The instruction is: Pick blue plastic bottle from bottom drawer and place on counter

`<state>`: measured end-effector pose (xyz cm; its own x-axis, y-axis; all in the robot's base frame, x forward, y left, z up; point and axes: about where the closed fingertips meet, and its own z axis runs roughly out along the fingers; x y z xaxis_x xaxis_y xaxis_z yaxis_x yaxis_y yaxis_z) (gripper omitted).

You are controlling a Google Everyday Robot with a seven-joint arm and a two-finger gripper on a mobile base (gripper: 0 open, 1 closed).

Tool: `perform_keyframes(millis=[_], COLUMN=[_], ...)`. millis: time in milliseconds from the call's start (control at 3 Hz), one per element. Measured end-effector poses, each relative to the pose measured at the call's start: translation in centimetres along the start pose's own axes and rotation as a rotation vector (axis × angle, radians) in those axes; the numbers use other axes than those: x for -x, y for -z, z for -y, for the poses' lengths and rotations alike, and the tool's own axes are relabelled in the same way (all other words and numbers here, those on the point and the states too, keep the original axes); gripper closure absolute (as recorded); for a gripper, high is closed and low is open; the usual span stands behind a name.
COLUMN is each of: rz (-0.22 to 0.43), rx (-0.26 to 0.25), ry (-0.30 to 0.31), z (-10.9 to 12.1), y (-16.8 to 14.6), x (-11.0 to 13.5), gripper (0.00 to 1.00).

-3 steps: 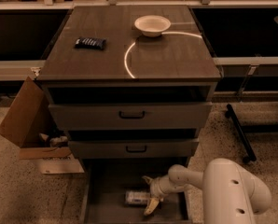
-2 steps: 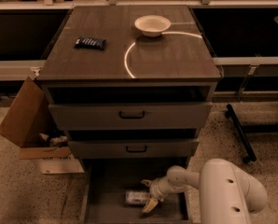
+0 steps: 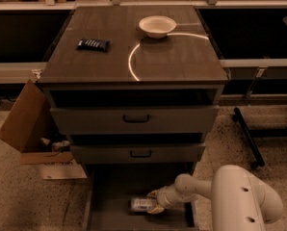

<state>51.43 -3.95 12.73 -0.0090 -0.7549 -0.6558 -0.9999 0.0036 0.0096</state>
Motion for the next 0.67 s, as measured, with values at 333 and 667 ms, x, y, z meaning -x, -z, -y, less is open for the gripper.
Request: perform_keyframes(millis=[333, 667], rz=[0.052, 0.106], rx=[-0.036, -0.05], ry=[0.011, 0.064], z=[-1.7, -2.0], y=[3.7, 8.5], x=[1.9, 4.4], gripper=[0.96, 1.0])
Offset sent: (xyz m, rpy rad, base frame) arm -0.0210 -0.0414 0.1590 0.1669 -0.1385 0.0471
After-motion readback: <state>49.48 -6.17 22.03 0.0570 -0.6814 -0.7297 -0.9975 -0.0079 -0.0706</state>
